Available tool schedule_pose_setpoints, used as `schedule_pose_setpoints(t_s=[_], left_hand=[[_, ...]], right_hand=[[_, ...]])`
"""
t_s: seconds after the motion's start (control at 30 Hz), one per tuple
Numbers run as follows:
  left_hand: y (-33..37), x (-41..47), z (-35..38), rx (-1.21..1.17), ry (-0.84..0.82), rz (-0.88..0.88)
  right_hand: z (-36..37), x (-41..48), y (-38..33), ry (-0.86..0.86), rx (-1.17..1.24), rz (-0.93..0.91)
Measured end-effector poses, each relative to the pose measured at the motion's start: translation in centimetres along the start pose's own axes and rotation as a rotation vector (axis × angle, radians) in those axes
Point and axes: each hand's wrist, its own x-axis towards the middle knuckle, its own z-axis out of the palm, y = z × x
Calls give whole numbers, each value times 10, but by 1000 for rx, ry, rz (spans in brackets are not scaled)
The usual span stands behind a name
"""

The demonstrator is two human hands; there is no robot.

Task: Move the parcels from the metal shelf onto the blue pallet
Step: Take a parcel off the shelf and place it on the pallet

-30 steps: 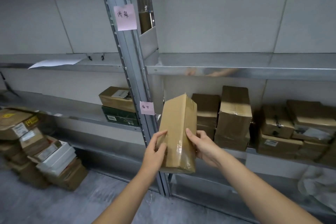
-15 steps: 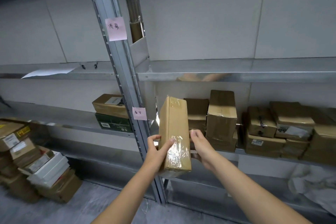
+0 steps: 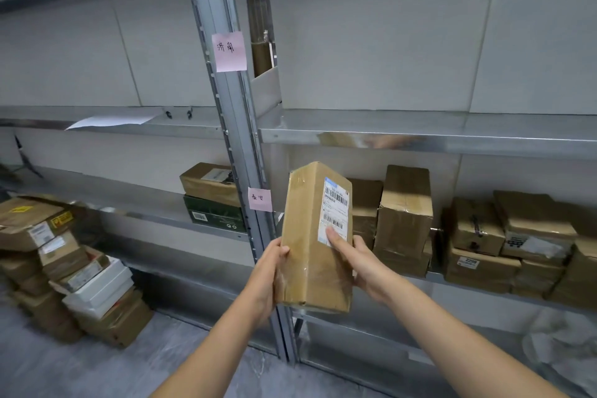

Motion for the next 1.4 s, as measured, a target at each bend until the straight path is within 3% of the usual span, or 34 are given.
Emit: schedule_pose_setpoints(t_s=[0.3, 0.57, 0.7, 0.87, 1.1, 1.4], left_hand=[[-1, -1, 4, 45, 88, 204], [14, 3, 34, 52, 74, 371], [29, 10, 58, 47, 35, 435], [33, 16, 107, 8, -93, 485], [36, 15, 191, 6, -338, 524], [13, 19, 266, 9, -628, 385]], right_hand=[[10, 0, 1, 200, -238, -226], [4, -10, -14, 196, -97, -365], [-15, -20, -31, 289, -102, -444], [-55, -43, -49, 416, -82, -519], [-123, -88, -60, 718, -87, -582], [-171, -138, -47, 1037, -41, -517]])
